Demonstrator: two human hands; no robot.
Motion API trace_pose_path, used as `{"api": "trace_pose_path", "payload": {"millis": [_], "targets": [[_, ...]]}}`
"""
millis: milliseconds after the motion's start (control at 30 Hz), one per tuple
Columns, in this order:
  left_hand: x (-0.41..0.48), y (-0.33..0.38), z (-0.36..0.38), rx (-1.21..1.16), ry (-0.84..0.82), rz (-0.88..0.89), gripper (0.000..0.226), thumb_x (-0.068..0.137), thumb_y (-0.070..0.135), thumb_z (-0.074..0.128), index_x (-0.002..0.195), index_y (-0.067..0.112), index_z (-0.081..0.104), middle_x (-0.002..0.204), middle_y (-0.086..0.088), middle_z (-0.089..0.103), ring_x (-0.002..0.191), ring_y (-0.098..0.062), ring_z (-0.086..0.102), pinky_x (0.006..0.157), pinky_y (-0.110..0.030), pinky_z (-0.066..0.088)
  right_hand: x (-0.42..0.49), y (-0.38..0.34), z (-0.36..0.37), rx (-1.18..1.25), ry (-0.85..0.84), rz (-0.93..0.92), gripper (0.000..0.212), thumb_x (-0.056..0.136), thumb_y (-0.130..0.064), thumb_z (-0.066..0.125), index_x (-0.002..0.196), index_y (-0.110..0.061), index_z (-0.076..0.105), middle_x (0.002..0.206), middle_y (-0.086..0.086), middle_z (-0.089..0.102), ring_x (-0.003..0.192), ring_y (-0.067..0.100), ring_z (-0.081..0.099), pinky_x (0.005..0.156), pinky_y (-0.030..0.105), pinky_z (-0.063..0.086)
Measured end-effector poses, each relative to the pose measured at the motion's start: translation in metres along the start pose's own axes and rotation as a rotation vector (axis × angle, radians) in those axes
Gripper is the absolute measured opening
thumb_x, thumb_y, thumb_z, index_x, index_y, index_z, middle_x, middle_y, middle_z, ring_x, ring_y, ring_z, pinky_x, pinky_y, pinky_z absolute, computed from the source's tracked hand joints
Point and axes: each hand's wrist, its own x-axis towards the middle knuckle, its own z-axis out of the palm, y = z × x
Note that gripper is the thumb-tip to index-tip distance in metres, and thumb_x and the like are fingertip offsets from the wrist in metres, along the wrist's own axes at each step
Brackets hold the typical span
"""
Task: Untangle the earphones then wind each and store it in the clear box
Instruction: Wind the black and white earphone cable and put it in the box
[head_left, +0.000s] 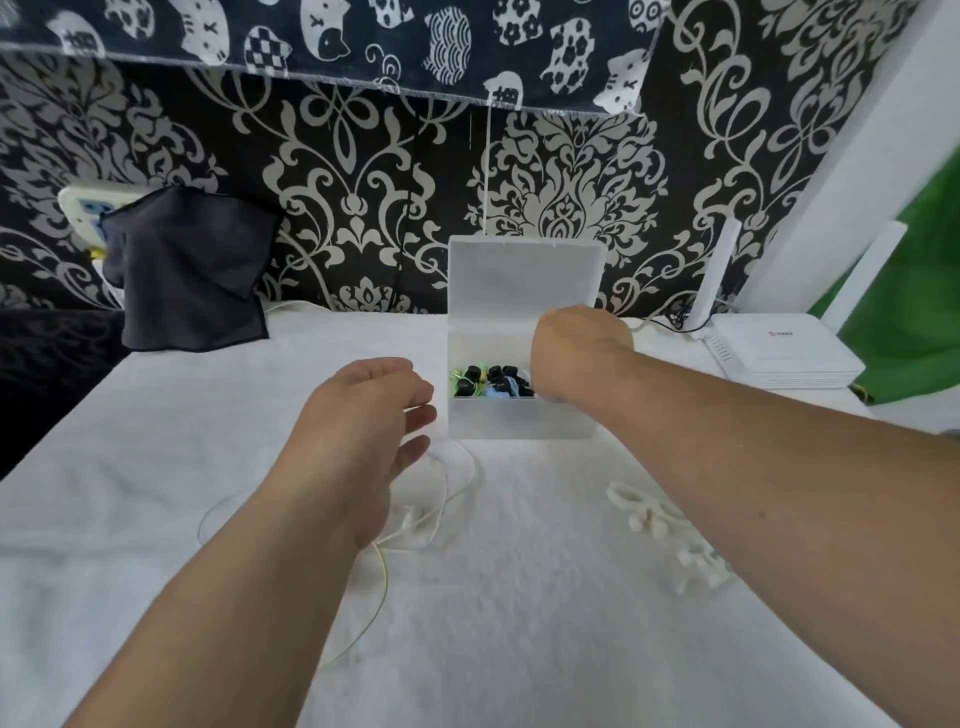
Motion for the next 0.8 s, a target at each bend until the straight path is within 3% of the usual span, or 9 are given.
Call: {"api": "trace_pose_path", "payload": {"millis": [100,200,300,400,467,567,667,733,800], "targets": [[0.002,0.004,-0.005,-0.027,0.009,0.014,0.023,0.091,0.002,0.061,0.111,0.012,0.065,0.097,-0.007,0.069,0.100,-0.027,0.070,0.093,-0.043,0.056,0.002,-0.004,0.001,-0.029,-0.021,-0.009,0.028,0.088,-0.007,0.059,0.116,-0.009,0.061,0.116,0.009,0.061,0.108,0.027,0.061,0.081,0.032,0.049],[0.004,0.008,-0.011,-0.050,0.021,0.031,0.024,0.090,0.002,0.061,0.112,0.011,0.065,0.098,-0.008,0.069,0.097,-0.026,0.071,0.091,-0.041,0.057,0.007,-0.001,0.002,-0.069,-0.122,-0.042,0.007,0.091,-0.012,0.054,0.085,-0.009,0.057,0.088,0.003,0.056,0.080,0.022,0.056,0.065,0.029,0.046],[0.005,0.011,-0.014,-0.068,0.029,0.035,0.023,0.090,0.002,0.060,0.111,0.011,0.064,0.096,-0.009,0.068,0.092,-0.026,0.072,0.088,-0.040,0.057,0.006,0.005,0.000,-0.100,-0.176,-0.060,0.024,0.093,-0.012,0.049,0.069,-0.011,0.053,0.076,0.002,0.051,0.071,0.021,0.051,0.056,0.026,0.039],[0.006,0.011,-0.016,-0.072,0.035,0.041,0.023,0.090,0.001,0.060,0.110,0.010,0.064,0.096,-0.010,0.068,0.088,-0.026,0.072,0.083,-0.038,0.058,-0.001,0.001,-0.001,-0.136,-0.172,-0.034,0.011,0.093,-0.015,0.050,0.088,-0.011,0.059,0.093,0.001,0.056,0.082,0.020,0.055,0.072,0.030,0.048],[0.008,0.011,-0.019,-0.054,0.048,0.059,0.023,0.090,0.000,0.060,0.109,0.011,0.064,0.099,-0.010,0.067,0.087,-0.026,0.071,0.080,-0.036,0.058,-0.001,0.000,0.004,-0.145,-0.165,0.002,0.026,0.093,-0.015,0.052,0.118,-0.014,0.058,0.124,0.007,0.051,0.111,0.023,0.053,0.086,0.035,0.048],[0.011,0.010,-0.025,0.013,0.069,0.107,0.022,0.092,0.000,0.057,0.109,0.012,0.063,0.104,-0.010,0.066,0.083,-0.024,0.070,0.077,-0.034,0.057,-0.014,0.001,0.006,0.000,0.047,0.016,0.038,0.089,-0.009,0.057,0.127,-0.010,0.056,0.133,0.013,0.046,0.106,0.029,0.054,0.078,0.036,0.045],[0.014,0.010,-0.029,0.102,0.086,0.136,0.019,0.092,0.001,0.058,0.103,0.015,0.065,0.103,-0.012,0.068,0.081,-0.023,0.070,0.079,-0.035,0.058,-0.037,-0.008,0.018,0.334,0.277,-0.134,0.017,0.085,-0.006,0.057,0.093,-0.017,0.068,0.101,0.005,0.065,0.082,0.025,0.059,0.067,0.029,0.042],[0.012,0.009,-0.028,0.156,0.062,0.144,0.017,0.093,0.001,0.059,0.100,0.014,0.066,0.099,-0.013,0.069,0.078,-0.022,0.069,0.080,-0.035,0.058,-0.062,-0.021,0.036,0.583,0.063,-0.345,0.022,0.088,-0.008,0.058,0.094,-0.024,0.073,0.096,-0.004,0.067,0.086,0.019,0.061,0.070,0.024,0.041],[0.008,0.006,-0.026,0.196,0.009,0.148,0.016,0.093,0.000,0.058,0.099,0.012,0.066,0.098,-0.013,0.070,0.077,-0.022,0.068,0.079,-0.035,0.058,-0.085,-0.037,0.058,0.536,-0.176,-0.453,0.033,0.091,-0.010,0.058,0.116,-0.028,0.068,0.106,-0.008,0.061,0.102,0.018,0.059,0.082,0.024,0.043]]}}
